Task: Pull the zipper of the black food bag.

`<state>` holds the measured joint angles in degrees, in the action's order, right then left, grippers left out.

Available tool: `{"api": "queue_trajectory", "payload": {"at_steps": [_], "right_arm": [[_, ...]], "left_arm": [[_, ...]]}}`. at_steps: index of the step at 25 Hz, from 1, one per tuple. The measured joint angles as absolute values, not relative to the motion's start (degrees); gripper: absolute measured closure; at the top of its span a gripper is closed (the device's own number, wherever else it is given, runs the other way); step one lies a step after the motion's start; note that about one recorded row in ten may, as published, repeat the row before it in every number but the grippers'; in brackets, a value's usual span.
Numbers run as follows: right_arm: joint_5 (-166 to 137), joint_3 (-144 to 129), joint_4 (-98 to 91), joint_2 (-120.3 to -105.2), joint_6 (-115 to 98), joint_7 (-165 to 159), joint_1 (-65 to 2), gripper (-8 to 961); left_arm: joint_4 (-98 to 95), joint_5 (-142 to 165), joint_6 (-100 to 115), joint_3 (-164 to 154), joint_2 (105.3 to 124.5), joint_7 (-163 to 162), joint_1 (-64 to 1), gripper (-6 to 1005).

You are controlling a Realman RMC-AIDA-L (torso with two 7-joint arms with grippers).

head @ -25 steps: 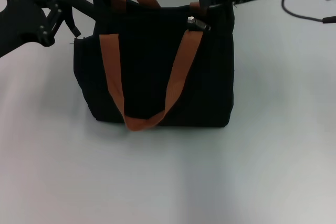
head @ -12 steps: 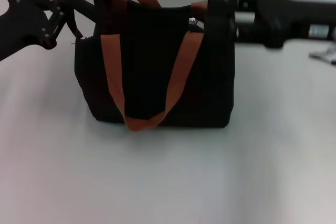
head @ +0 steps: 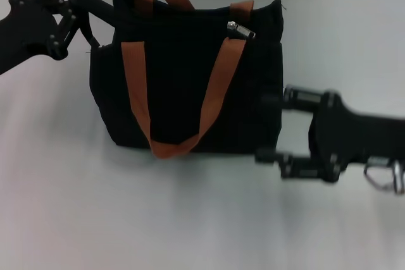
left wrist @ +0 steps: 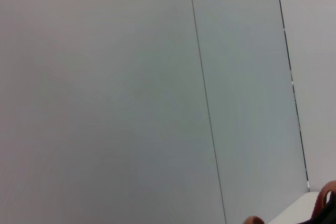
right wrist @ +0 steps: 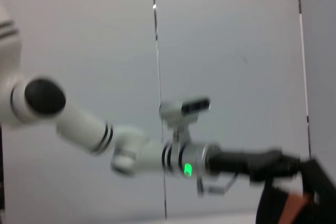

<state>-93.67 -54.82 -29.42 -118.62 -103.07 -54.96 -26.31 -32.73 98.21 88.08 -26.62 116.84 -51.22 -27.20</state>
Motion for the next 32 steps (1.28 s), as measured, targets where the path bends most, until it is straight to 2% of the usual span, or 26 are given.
{"api": "queue_trajectory", "payload": {"at_steps": [7, 16, 20, 23, 24, 25, 26, 30, 31, 32], "right_arm": [[-97.51, -55.05, -20.77, -119.03, -95.38, -43.58, -24.88, 212], [-97.82, -55.11, -20.06, -119.09, -93.81, -43.11, -25.24, 212], [-97.82, -55.11, -20.03, -119.10, -93.64, -43.12, -25.32, 212], [-97.82, -55.11, -20.01, -119.11, -93.25, -43.10, -25.33, 212], [-97.82, -55.11, -19.90, -119.15, -92.83, -43.03, -25.33, 212], [-97.82, -55.11, -19.90, -119.15, -92.83, -43.03, -25.33, 212], [-97.82, -55.11, -19.65, -119.18, -92.34, -43.00, -25.36, 212], [-97.82, -55.11, -19.37, -119.18, -91.63, -42.96, -25.58, 212], [-97.82, -55.13, -19.36, -119.18, -91.52, -42.96, -25.64, 212], [-97.82, -55.16, -19.35, -119.18, -91.49, -42.96, -25.70, 212]], "left_arm": [[-32.69, 98.62, 87.87, -26.78, 117.13, -51.24, -26.89, 967], [-32.76, 98.64, 86.89, -26.82, 117.28, -53.37, -25.97, 967], [-33.32, 98.74, 87.18, -26.86, 116.72, -55.31, -25.29, 967], [-34.56, 99.65, 88.46, -26.99, 115.45, -58.11, -24.63, 798], [-35.72, 100.53, 90.10, -27.07, 114.33, -60.75, -24.10, 771], [-35.72, 100.53, 90.10, -27.07, 114.33, -60.75, -24.10, 743], [-37.08, 101.59, 93.04, -27.11, 112.41, -65.11, -23.60, 716], [-37.08, 101.59, 93.04, -27.11, 112.41, -65.11, -23.60, 606], [-37.44, 101.99, 94.95, -27.11, 111.24, -67.24, -23.47, 579], [-37.44, 101.99, 94.95, -27.11, 111.24, -67.24, -23.47, 496]]}}
